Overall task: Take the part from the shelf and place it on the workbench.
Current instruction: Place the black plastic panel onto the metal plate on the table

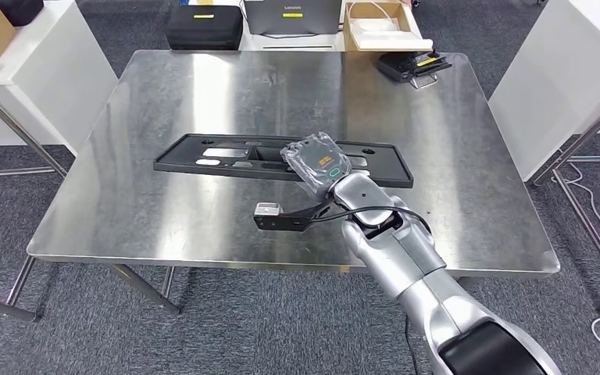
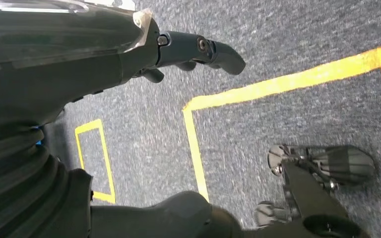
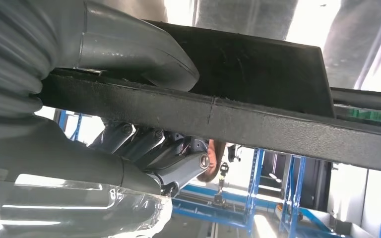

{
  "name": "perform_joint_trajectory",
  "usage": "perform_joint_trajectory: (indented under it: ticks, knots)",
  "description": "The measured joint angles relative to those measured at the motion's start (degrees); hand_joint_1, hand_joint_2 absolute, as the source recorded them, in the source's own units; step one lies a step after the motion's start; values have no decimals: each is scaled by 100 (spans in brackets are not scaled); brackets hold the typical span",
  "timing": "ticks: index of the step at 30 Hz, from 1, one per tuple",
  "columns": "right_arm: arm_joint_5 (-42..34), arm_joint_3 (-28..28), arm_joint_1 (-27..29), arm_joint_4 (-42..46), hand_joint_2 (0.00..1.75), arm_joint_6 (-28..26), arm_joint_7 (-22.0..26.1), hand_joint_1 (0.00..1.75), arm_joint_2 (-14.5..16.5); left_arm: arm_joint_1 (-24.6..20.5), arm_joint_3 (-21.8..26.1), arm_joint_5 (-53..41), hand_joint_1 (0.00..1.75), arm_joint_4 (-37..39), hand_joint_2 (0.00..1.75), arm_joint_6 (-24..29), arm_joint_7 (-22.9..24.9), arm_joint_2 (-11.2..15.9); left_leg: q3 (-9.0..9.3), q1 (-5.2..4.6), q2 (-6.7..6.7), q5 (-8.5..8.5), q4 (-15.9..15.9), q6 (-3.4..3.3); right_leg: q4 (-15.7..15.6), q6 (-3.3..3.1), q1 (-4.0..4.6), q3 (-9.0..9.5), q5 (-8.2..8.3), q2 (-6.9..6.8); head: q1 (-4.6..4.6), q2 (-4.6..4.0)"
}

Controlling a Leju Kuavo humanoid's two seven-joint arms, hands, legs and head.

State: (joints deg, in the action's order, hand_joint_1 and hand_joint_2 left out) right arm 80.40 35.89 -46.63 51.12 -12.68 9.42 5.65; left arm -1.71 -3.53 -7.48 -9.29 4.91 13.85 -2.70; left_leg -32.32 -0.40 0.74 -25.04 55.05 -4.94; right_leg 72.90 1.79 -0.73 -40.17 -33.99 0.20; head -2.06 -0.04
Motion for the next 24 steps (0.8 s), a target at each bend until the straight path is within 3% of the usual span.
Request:
perform_joint_trajectory:
  ticks: [1, 2, 3, 4, 5, 6, 7, 8, 10, 12, 13, 15, 16, 17, 19, 21, 24]
  knots:
    - [2, 0, 19, -1, 175, 1, -1, 175, -10, 10, 4, -8, 0, 0, 175, 3, -4, -10, 67, 11, 19, -55, 1, 37, -130, 65, -19, -52, 71, -1, 2, 0]
    - [3, 0, 30, -2, 175, 1, -1, 175, -17, 17, 10, -16, 0, 0, 175, 7, -10, -20, 140, 24, 34, -117, 7, 77, -435, 168, -45, -19, 268, -2, 4, 0]
    - [3, 1, 36, -7, 175, 1, -2, 175, -29, 22, 16, -21, 0, 1, 175, 11, -15, -24, 199, 30, 45, -186, 20, 119, -827, 277, -77, 49, 576, -8, 8, 0]
    - [3, 1, 38, -14, 175, 1, -2, 175, -43, 26, 21, -23, 0, 2, 175, 16, -19, -24, 249, 29, 57, -263, 54, 161, -1161, 318, -88, 108, 825, -17, 15, 0]
    - [3, 4, 41, -20, 175, 2, -2, 175, -51, 28, 26, -25, 0, 3, 175, 25, -24, -21, 269, 23, 62, -337, 92, 199, -1390, 283, -94, 167, 1022, -22, 19, 0]
    - [5, 4, 46, -27, 175, 4, -3, 175, -60, 30, 28, -27, 0, 4, 175, 32, -30, -17, 280, 16, 63, -400, 126, 230, -1492, 195, -86, 193, 1115, -25, 21, 0]
    - [9, 3, 45, -28, 175, 6, -7, 175, -60, 30, 31, -29, 0, 4, 175, 36, -39, -16, 292, 17, 63, -444, 151, 252, -1488, 71, -67, 214, 1085, -22, 17, -1]
    - [14, 0, 38, -26, 175, 7, -11, 175, -56, 26, 33, -32, 0, 3, 175, 42, -54, -13, 292, 26, 57, -470, 173, 267, -1480, -12, -77, 259, 1079, -12, 10, -1]
    - [17, -12, 11, -15, 175, 5, -19, 175, -48, 18, 36, -41, 0, -1, 175, 49, -91, -10, 169, 54, 30, -451, 436, 313, -1491, -114, -96, 353, 1022, 6, -10, -1]
    - [17, -19, 3, -7, 175, 3, -19, 175, -38, 6, 36, -49, 0, -4, 175, 55, -114, -15, -276, 93, -15, -516, 1136, 406, -1501, -182, -107, 485, 925, 17, -31, 0]
    - [18, -18, 17, -7, 175, 3, -19, 175, -37, 3, 36, -50, 0, -4, 175, 55, -116, -21, -552, 114, -34, -634, 1520, 452, -1501, -203, -106, 554, 867, 17, -41, 0]
    - [20, -16, 56, -8, 175, 3, -19, 175, -40, 13, 37, -50, 0, -3, 175, 55, -119, -25, -958, 145, -50, -864, 1869, 493, -1502, -203, -103, 696, 745, 26, -43, 0]
    - [20, -16, 65, -8, 175, 3, -19, 175, -39, 18, 38, -47, 0, -3, 175, 54, -124, -25, -1032, 151, -53, -832, 1773, 486, -1503, -198, -102, 778, 683, 32, -44, 0]
    - [20, -16, 66, -8, 175, 3, -21, 175, -38, 22, 39, -45, 0, -2, 175, 57, -143, -24, -1027, 151, -53, -658, 1516, 458, -1505, -186, -100, 869, 623, 37, -45, 0]
    - [23, -16, 58, -9, 175, 4, -34, 175, -38, 32, 44, -41, 0, -2, 175, 111, -267, -19, -893, 119, -49, 22, 768, 355, -1510, -146, -89, 1027, 510, 45, -42, 0]
    - [32, -25, 69, 6, 175, 9, -67, 175, -57, 47, 52, -42, 0, -7, 175, 248, -630, -17, -781, 67, -57, 448, 340, 256, -1533, -82, -73, 1094, 425, 56, -48, 0]
    - [50, -87, 132, 137, 175, 18, -101, 175, -139, 59, 138, -10, 0, -29, 175, 442, -1752, -25, -694, 37, -65, 442, 244, 196, -1601, 16, -46, 1132, 343, 42, -55, 0]
